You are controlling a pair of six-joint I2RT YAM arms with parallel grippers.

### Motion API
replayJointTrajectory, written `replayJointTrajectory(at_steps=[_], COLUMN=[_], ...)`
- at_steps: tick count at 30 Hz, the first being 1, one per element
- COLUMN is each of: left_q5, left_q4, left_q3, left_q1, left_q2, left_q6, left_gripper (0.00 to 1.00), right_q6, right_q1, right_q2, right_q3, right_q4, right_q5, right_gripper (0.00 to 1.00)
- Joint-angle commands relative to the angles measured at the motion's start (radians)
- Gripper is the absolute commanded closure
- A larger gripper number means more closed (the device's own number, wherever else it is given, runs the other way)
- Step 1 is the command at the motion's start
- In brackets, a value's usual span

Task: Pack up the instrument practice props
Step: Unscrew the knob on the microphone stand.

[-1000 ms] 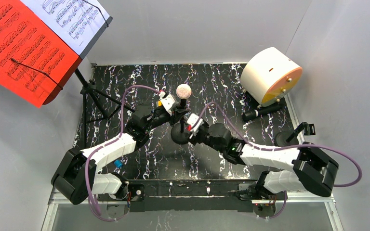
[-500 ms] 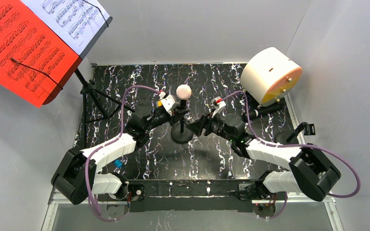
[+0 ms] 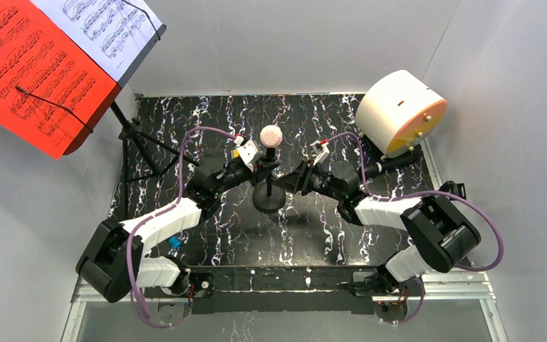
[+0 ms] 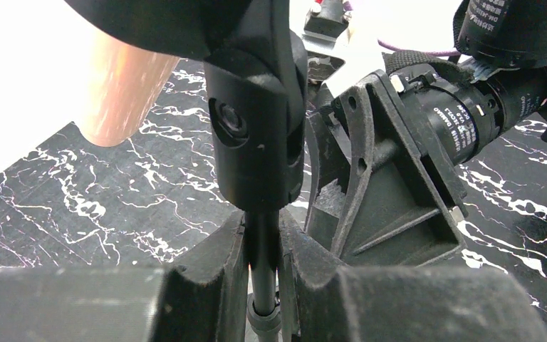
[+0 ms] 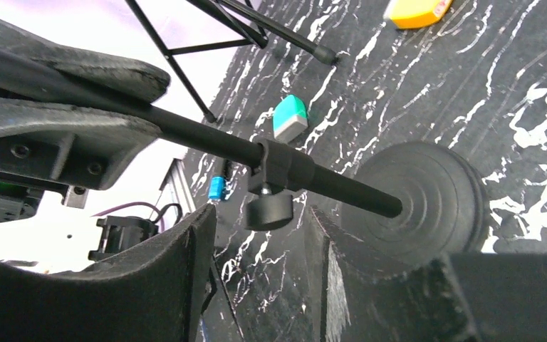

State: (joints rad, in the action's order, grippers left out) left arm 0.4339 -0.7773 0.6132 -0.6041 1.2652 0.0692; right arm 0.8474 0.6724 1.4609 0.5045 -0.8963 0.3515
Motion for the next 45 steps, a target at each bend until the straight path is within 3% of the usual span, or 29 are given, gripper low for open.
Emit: replayJointTrajectory(at_steps=[1,6,13,19,22,26,29,37,42,45], left_q5=[0.009,0.009,0.009,0.006,0.005,0.005,0.003,0.004,0.002,0.003], left_q4=[-0.064,-0.068,-0.070,-0.070,-0.070,-0.070,-0.070,-0.070,-0.070,-0.070], left_q3=[-0.009,-0.009,-0.009,-0.007,-0.006,-0.006,-0.004,-0.005,-0.005,-0.006], left_q1=[0.006,0.007,0.007,0.007,0.006,0.006,0.007,0.006,0.006,0.006], left_q2=[-0.010,-0.010,-0.010,-0.008,-0.006,-0.004,-0.004,-0.002,-0.003,-0.003], left_q6=[0.012,0.012,0.012,0.012,0.011,0.009,0.009,0.012,0.011,0.012], left_gripper=[1.00,1.00,1.00,1.00,1.00,1.00,1.00,1.00,1.00,1.00], right_q6=[0.063,0.053,-0.122,-0.425,-0.728,-1.124,-1.369,-1.974,-2.238,-2.358], right_q1=[-0.015,-0.019,-0.020,-0.004,0.052,0.178,0.286,0.551,0.640,0.671], right_q2=[0.031,0.058,0.074,0.031,-0.012,-0.053,-0.072,0.008,0.163,0.267], right_q3=[0.051,0.065,0.101,0.149,0.188,0.213,0.185,0.047,0.018,-0.002], right_q4=[-0.134,-0.142,-0.023,0.185,0.350,0.545,0.574,0.365,0.216,0.030], right_q5=[0.068,0.095,0.150,0.189,0.146,-0.039,-0.240,-0.763,-0.930,-1.011], right_gripper=[0.46,0.61,0.98,0.99,0.99,0.99,0.99,0.99,0.99,0.99])
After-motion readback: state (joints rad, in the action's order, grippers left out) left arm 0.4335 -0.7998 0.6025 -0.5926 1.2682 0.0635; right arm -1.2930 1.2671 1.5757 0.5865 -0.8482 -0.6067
